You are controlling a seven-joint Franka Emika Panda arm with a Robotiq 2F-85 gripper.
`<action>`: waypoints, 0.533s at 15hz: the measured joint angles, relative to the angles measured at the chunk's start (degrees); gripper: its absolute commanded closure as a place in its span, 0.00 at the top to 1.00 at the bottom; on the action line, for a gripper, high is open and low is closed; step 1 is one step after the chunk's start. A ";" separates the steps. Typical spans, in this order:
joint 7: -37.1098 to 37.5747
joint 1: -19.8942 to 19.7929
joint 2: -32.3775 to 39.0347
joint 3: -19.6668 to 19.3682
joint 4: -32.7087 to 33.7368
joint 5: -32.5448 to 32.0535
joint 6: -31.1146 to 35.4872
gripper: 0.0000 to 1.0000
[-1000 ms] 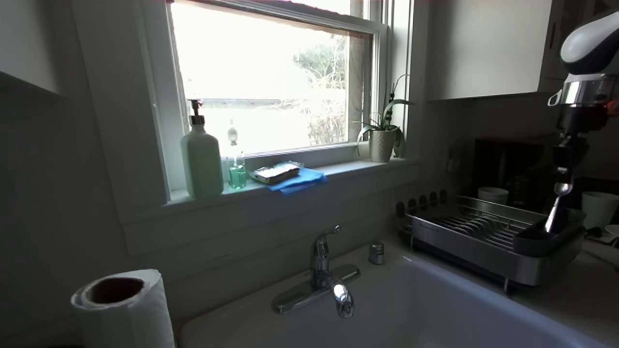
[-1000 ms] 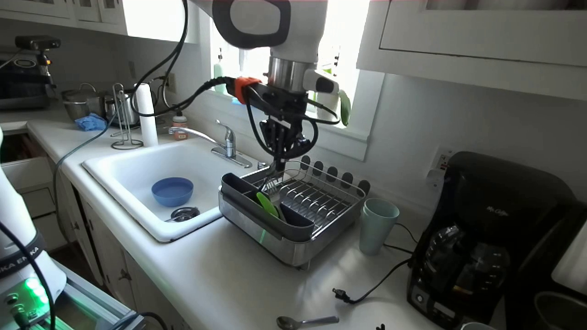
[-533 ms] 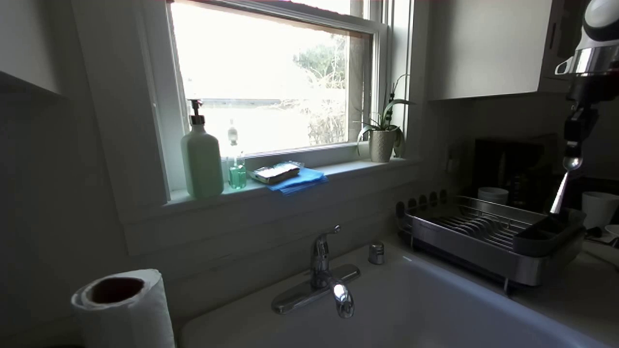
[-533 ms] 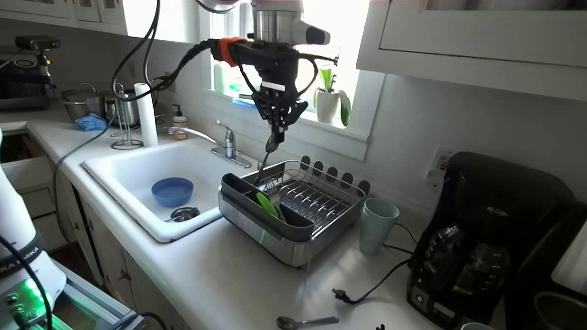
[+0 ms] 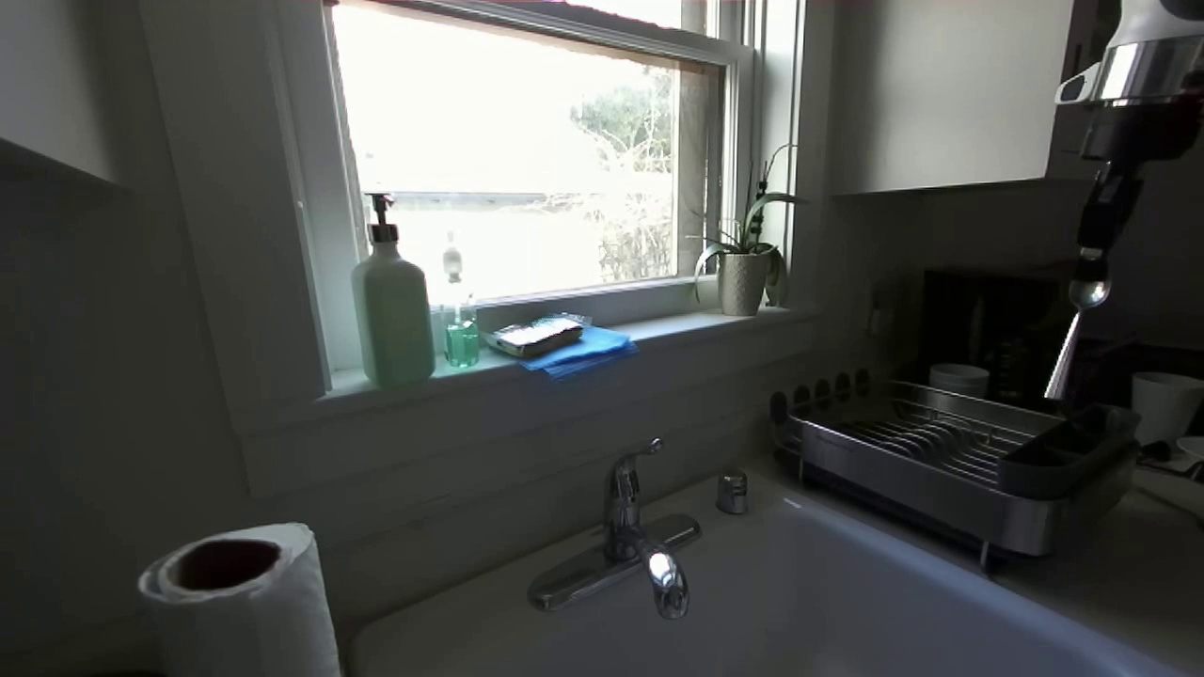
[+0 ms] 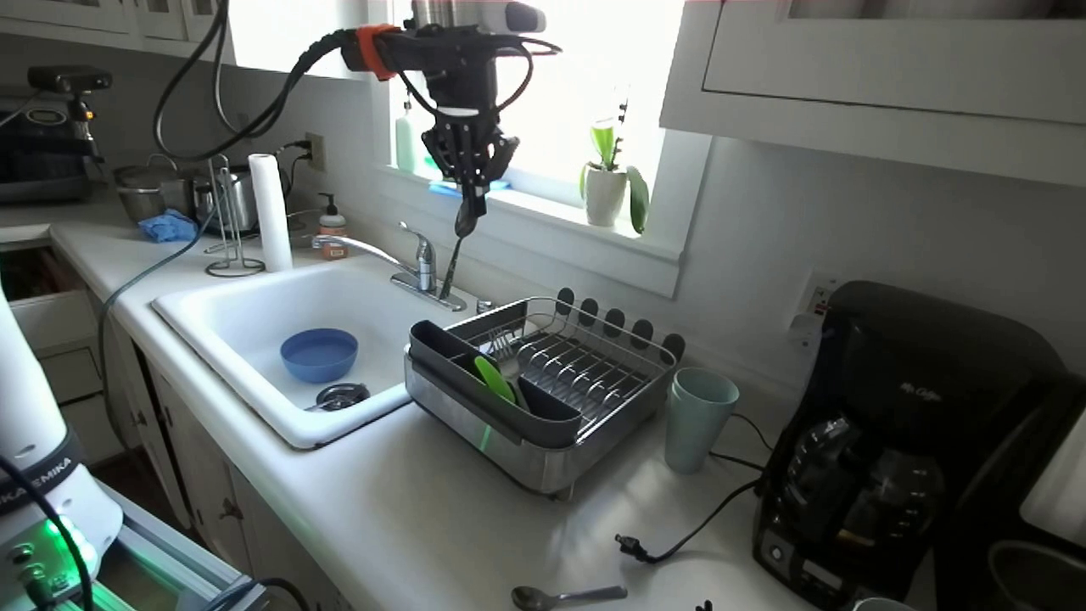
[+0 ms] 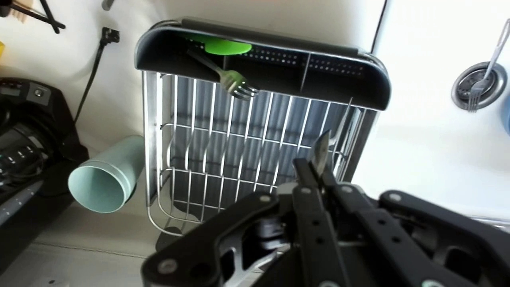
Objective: Place the fork in the right compartment, the spoon in the left compartment and the knife in the middle compartment
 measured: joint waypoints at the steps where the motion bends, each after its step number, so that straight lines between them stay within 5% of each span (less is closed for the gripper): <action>1: 0.75 0.66 -0.39 0.69 -0.88 -0.14 0.00 0.01; 8: 6.02 2.29 -0.28 3.25 -6.75 -5.38 4.39 0.01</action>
